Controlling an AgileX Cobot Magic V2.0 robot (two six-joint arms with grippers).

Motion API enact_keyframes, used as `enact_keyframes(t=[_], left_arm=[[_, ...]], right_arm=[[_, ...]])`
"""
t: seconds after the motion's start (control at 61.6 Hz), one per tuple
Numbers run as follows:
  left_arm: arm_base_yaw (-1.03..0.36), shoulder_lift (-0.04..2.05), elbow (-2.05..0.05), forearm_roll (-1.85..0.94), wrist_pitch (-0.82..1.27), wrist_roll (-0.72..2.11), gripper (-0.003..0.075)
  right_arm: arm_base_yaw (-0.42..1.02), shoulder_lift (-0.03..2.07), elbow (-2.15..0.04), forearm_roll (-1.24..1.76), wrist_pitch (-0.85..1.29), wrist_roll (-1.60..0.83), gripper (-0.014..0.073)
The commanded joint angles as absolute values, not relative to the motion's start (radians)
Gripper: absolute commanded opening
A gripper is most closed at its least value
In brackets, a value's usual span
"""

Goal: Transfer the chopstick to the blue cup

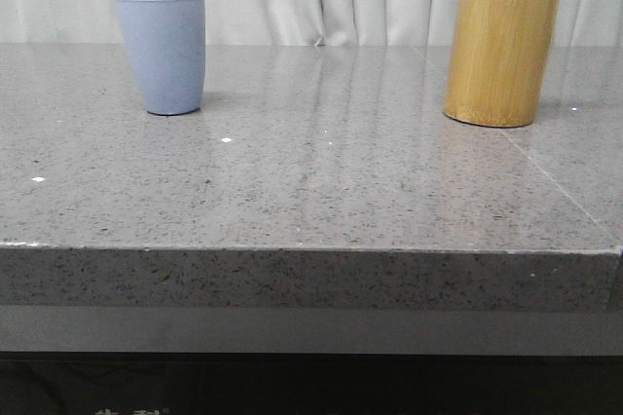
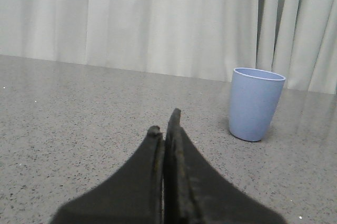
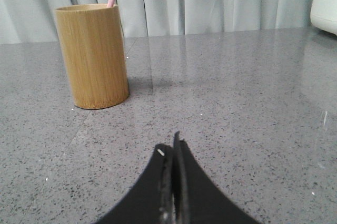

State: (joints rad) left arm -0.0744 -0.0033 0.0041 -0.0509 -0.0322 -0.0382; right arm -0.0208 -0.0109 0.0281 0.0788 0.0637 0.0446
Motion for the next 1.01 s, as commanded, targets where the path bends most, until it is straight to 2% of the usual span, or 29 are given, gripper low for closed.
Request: enact_keyframes(t=[0.0,0.373,0.746,0.99], left_arm=[[-0.080,-0.026,-0.007,-0.058,-0.109,-0.037,-0.0019],[-0.080,0.022,-0.379,-0.058,0.100,-0.037,-0.0019],[-0.080,0.419,-0.839,-0.058,0.520,-0.037,-0.0019],[-0.080,0.592,-0.889,-0.071,0.570,-0.037,-0.0019]], right_arm=[[-0.027,-0.031,0.000,0.068,-0.009,0.041,-0.0117],[-0.027,0.048,-0.389,0.060,0.308,0.013,-0.0117],[-0.027,0.402,-0.818,0.059,0.658,-0.013,-0.0117],[-0.027,0.566,-0.851,0.059,0.725,-0.013,-0.0117]])
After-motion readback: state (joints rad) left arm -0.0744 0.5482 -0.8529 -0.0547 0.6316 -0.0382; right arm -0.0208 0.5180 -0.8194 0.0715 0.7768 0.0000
